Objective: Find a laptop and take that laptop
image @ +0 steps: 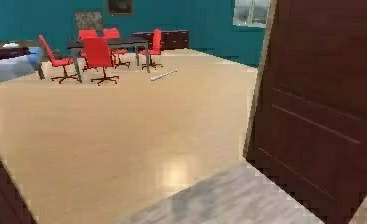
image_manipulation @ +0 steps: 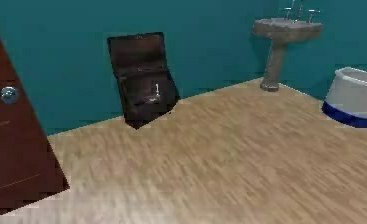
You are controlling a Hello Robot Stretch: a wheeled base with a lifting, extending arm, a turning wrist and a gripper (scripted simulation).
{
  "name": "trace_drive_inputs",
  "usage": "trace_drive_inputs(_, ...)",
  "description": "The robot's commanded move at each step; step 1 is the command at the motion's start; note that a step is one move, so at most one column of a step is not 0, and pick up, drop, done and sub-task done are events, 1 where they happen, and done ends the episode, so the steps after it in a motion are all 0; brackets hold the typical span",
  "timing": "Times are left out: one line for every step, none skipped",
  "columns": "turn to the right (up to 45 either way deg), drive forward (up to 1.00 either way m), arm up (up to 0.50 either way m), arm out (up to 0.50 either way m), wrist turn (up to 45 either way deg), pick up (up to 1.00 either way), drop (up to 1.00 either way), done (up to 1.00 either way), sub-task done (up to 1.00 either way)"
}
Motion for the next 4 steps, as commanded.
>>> trace_drive_inputs(45.0,0.0,0.0,0.0,0.0,0.0,0.0,0.0,0.0)
trace_drive_inputs(45.0,0.0,0.0,0.0,0.0,0.0,0.0,0.0,0.0)
trace_drive_inputs(12.0,0.0,0.0,0.0,0.0,0.0,0.0,0.0,0.0)
trace_drive_inputs(0.0,0.15,0.0,0.0,0.0,0.0,0.0,0.0,0.0)
